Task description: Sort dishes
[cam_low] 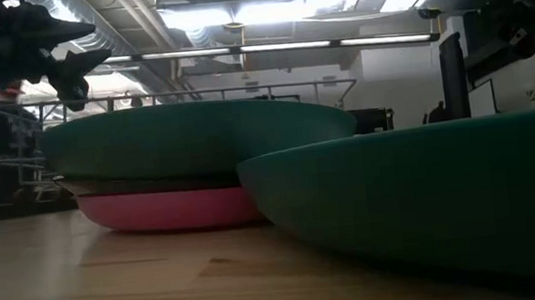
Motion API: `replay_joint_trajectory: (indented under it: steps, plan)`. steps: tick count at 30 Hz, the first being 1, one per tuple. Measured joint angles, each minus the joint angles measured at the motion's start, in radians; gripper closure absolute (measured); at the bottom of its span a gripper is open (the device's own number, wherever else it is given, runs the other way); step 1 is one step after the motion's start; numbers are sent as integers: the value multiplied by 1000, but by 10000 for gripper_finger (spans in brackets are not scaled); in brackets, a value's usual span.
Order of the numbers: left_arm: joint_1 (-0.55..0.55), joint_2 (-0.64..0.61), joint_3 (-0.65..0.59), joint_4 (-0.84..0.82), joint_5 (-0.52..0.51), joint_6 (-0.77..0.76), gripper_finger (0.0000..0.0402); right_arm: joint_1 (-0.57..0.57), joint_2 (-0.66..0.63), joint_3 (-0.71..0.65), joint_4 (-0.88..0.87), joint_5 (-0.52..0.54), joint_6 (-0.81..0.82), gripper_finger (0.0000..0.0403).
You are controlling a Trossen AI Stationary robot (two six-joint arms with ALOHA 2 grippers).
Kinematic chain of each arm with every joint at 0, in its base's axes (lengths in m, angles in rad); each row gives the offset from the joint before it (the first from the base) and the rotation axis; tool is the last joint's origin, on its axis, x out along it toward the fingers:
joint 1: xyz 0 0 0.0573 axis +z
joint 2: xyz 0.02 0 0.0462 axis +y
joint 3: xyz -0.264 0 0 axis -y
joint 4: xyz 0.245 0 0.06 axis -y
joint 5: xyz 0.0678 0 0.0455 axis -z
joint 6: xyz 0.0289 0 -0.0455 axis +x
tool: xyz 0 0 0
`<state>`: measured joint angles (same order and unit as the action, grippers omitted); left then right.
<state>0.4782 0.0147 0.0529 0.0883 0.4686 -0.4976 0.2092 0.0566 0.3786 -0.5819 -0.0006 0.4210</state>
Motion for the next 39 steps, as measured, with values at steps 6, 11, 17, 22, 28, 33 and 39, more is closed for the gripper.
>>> replay_joint_trajectory:
  steps: [6, 11, 17, 22, 28, 33, 39]
  plan:
    - [0, 0, 0, 0, 0, 0, 231, 0, 0, 0, 0, 0, 0, 240]
    - [0, 0, 0, 0, 0, 0, 231, 0, 0, 0, 0, 0, 0, 240]
    - [0, 0, 0, 0, 0, 0, 231, 0, 0, 0, 0, 0, 0, 240]
    - [0, 0, 0, 0, 0, 0, 231, 0, 0, 0, 0, 0, 0, 240]
    - [0, 0, 0, 0, 0, 0, 231, 0, 0, 0, 0, 0, 0, 240]
    - [0, 0, 0, 0, 0, 0, 231, 0, 0, 0, 0, 0, 0, 240]
    - [0, 0, 0, -3, 0, 29, 231, 0, 0, 0, 0, 0, 0, 240]
